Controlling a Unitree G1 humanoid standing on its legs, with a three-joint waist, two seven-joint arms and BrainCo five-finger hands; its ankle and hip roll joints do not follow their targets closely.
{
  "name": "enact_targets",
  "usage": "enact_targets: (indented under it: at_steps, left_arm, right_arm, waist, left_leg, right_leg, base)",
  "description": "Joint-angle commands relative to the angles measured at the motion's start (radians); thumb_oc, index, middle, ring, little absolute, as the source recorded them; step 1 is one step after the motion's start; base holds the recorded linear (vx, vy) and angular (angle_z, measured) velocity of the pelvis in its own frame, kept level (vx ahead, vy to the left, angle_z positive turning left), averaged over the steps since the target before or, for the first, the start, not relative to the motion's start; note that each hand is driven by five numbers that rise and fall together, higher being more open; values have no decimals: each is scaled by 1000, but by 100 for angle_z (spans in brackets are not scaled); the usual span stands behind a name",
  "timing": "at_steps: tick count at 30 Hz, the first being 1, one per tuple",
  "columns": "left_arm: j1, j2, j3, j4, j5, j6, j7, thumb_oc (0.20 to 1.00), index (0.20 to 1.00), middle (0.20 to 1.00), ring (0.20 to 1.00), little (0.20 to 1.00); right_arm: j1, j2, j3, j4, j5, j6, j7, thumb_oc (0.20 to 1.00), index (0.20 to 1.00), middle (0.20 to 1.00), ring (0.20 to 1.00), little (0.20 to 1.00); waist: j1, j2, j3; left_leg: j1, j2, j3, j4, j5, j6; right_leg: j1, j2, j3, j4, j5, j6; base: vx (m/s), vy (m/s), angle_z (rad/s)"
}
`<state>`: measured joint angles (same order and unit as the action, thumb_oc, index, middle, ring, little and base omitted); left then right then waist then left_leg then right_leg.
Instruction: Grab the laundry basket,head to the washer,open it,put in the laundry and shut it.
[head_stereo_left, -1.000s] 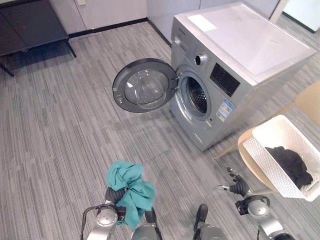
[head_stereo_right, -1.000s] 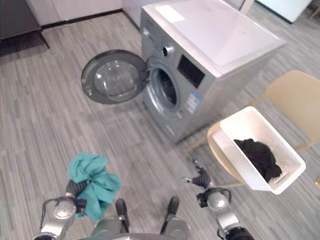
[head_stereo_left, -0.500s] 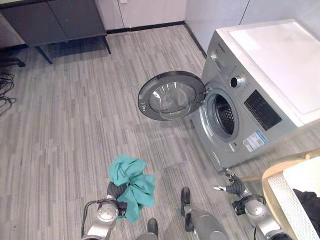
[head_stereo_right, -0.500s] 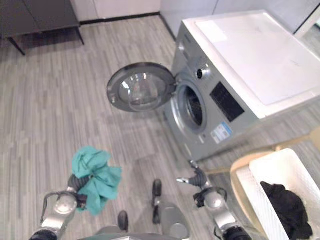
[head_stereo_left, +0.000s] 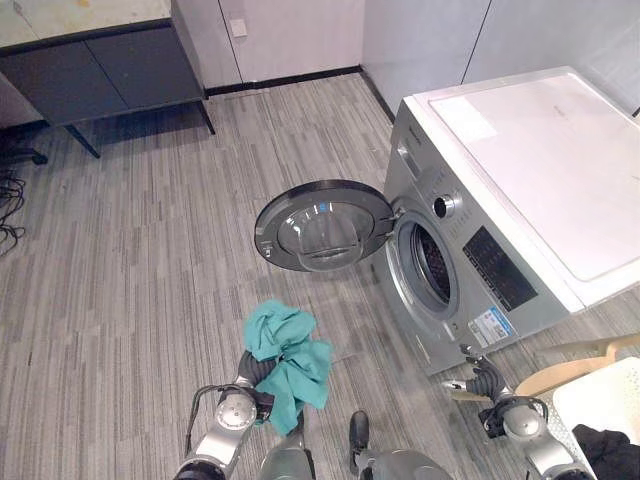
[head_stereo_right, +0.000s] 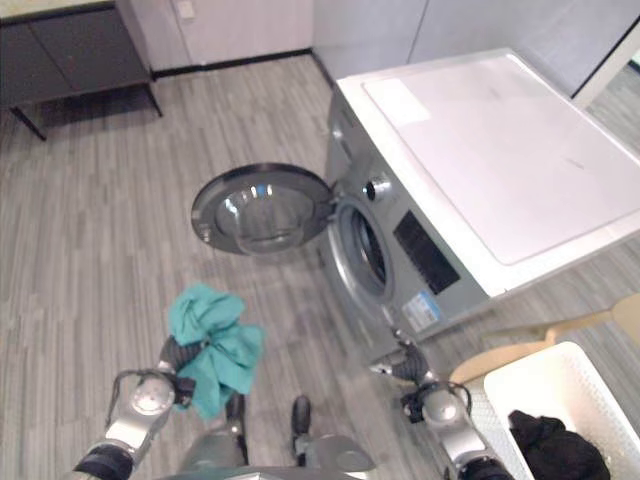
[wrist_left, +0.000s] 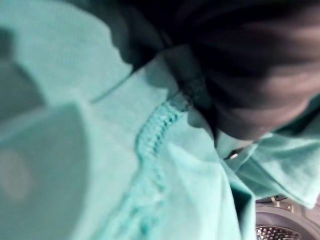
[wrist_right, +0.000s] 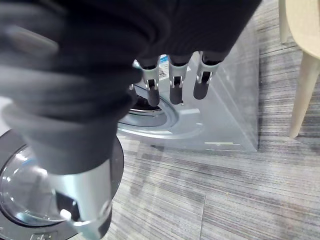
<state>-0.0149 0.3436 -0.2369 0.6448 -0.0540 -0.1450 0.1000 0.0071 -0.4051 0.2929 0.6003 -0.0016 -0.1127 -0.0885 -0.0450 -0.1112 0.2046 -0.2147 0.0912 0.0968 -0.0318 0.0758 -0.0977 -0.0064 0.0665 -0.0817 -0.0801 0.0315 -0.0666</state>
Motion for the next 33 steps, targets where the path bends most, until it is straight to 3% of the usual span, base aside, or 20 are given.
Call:
enact_targets:
  at_steps: [1,4,8,9,13,15,16,17,18,19,20,21,24,25,26,28,29,31,32,33]
  left_arm:
    - [9,32,1,-64,23,-33,8,200,200,200,200,200]
    - [11,32,-8,-67,23,-32,-4,200,200,200,200,200]
    - [-12,43,-29,-59,29,-30,-21,200,200,200,200,200]
    - [-37,68,-39,-67,49,-28,-21,200,200,200,200,200]
    - [-47,79,-49,-90,55,-33,-17,200,200,200,200,200]
    - [-42,89,-48,-111,54,-35,-20,200,200,200,200,200]
    - [-42,88,-48,-111,54,-35,-20,200,200,200,200,200]
    - [-33,96,-48,-142,53,-32,-28,200,200,200,200,200]
    - [-34,98,-50,-146,53,-31,-28,200,200,200,200,200]
    - [-34,98,-50,-146,53,-31,-28,200,200,200,200,200]
    - [-44,98,-55,-142,53,-27,-31,200,200,200,200,200]
    - [-41,96,-59,-146,60,-24,-35,200,200,200,200,200]
    - [-41,94,-76,-147,74,-32,-51,200,200,200,200,200]
    - [-26,81,-91,-144,86,-38,-76,200,200,200,200,200]
    - [-27,77,-93,-145,88,-38,-74,200,200,200,200,200]
    - [-25,73,-92,-146,86,-38,-67,200,200,200,200,200]
    - [-25,60,-90,-135,79,-38,-47,200,200,200,200,200]
    - [-20,48,-85,-132,70,-33,-37,200,200,200,200,200]
    - [-19,45,-82,-132,66,-34,-27,200,200,200,200,200]
    - [-18,45,-79,-131,64,-34,-24,200,200,200,200,200]
  right_arm:
    - [20,-21,-19,-31,-30,-27,-30,1000,1000,1000,1000,1000]
    - [22,-13,-26,-26,-35,-25,-25,1000,1000,1000,1000,1000]
    - [6,17,-36,-28,-8,-26,-23,1000,1000,1000,1000,1000]
    - [-15,41,-27,-40,11,-34,-15,1000,1000,1000,1000,1000]
    - [-30,55,-13,-56,16,-37,-10,1000,1000,1000,1000,1000]
    - [-39,57,-4,-53,14,-35,-5,1000,1000,1000,1000,1000]
    - [-39,57,-4,-53,14,-35,-5,1000,1000,1000,1000,1000]
    - [-52,58,15,-55,3,-32,-4,1000,1000,1000,1000,1000]
    - [-53,57,20,-56,-1,-32,-5,1000,1000,1000,1000,1000]
    - [-53,57,20,-56,-1,-32,-5,1000,1000,1000,1000,1000]
    - [-56,58,24,-54,-6,-27,-9,1000,1000,1000,1000,1000]
    - [-51,55,24,-57,-12,-26,-8,1000,1000,1000,1000,1000]
    - [-36,47,19,-64,-18,-25,-4,1000,1000,1000,1000,1000]
    - [-8,26,11,-59,-17,-29,-3,1000,1000,1000,1000,1000]
    - [9,8,5,-88,-19,-30,0,1000,1000,1000,1000,1000]
    - [13,0,6,-98,-19,-29,1,1000,1000,1000,1000,1000]
    - [21,-13,2,-99,-11,-23,3,1000,1000,1000,1000,1000]
    - [23,-17,-4,-84,-11,-18,0,1000,1000,1000,1000,1000]
    - [17,-18,-13,-59,-3,-20,-9,1000,1000,1000,1000,1000]
    - [14,-18,-14,-49,-1,-21,-11,1000,1000,1000,1000,1000]
  waist:
    - [30,14,-26]
    - [33,21,-43]
    - [23,4,-55]
    - [14,-8,-49]
    - [8,-10,-34]
    - [4,-11,-26]
    - [5,-11,-27]
    - [6,-15,-18]
    - [6,-16,-19]
    - [7,-16,-18]
    - [14,-12,-24]
    - [11,-13,-26]
    - [-12,-16,-32]
    - [-31,-8,-61]
    - [-40,-5,-67]
    - [-37,0,-65]
    - [-30,-4,-58]
    - [-15,-10,-53]
    - [4,-18,-40]
    - [14,-16,-33]
  left_leg:
    - [-69,-28,-59,63,29,22]
    - [-43,-22,-45,55,22,28]
    - [-51,-48,-3,154,-36,59]
    - [-18,-48,47,169,-85,85]
    - [32,-36,111,170,-119,99]
    - [68,-30,150,159,-145,104]
    - [67,-30,150,159,-145,104]
    - [136,-24,215,139,-178,105]
    - [162,-23,238,129,-186,103]
    - [164,-23,239,128,-186,103]
    - [212,-17,264,119,-221,92]
    - [228,-15,280,121,-229,92]
    - [249,-23,277,135,-249,93]
    - [271,3,314,200,-254,61]
    - [264,39,323,303,-225,38]
    - [256,52,311,354,-206,28]
    - [210,44,258,386,-155,39]
    - [157,24,183,358,-182,52]
    - [91,-4,92,306,-194,53]
    - [67,-21,42,265,-166,46]
  right_leg:
    - [42,-95,110,146,-188,133]
    - [65,-111,127,163,-211,147]
    - [57,-171,159,216,-203,175]
    - [-3,-189,183,338,-152,192]
    - [-88,-187,161,385,-86,200]
    - [-130,-184,88,360,-87,202]
    - [-131,-184,88,360,-86,202]
    - [-181,-188,-89,297,-80,197]
    - [-190,-193,-150,286,-74,190]
    - [-188,-192,-150,285,-74,190]
    - [-191,-218,-291,306,-95,195]
    - [-195,-229,-327,322,-92,192]
    - [-187,-204,-269,296,-109,188]
    - [-114,-162,-230,194,-101,159]
    - [-86,-135,-203,164,-99,140]
    - [-72,-116,-181,154,-105,127]
    - [-59,-107,-146,135,-102,108]
    - [-43,-110,-104,125,-107,115]
    - [-28,-116,-53,111,-106,128]
    - [-28,-113,-33,110,-106,129]
  base:
    - [384,260,-54]
    - [347,280,-48]
    - [288,264,-43]
    - [280,265,-59]
    - [151,173,-66]
    - [82,70,-67]
    - [205,110,-70]
    - [237,110,-64]
    - [237,110,-89]
    - [278,48,-136]
    - [263,9,-149]
    - [263,10,-121]
    - [264,-125,-47]
    - [536,-303,-45]
    - [465,-293,-41]
    - [170,-101,-71]
    - [162,-28,-69]
    - [171,72,-128]
    - [183,134,-111]
    - [153,153,-47]
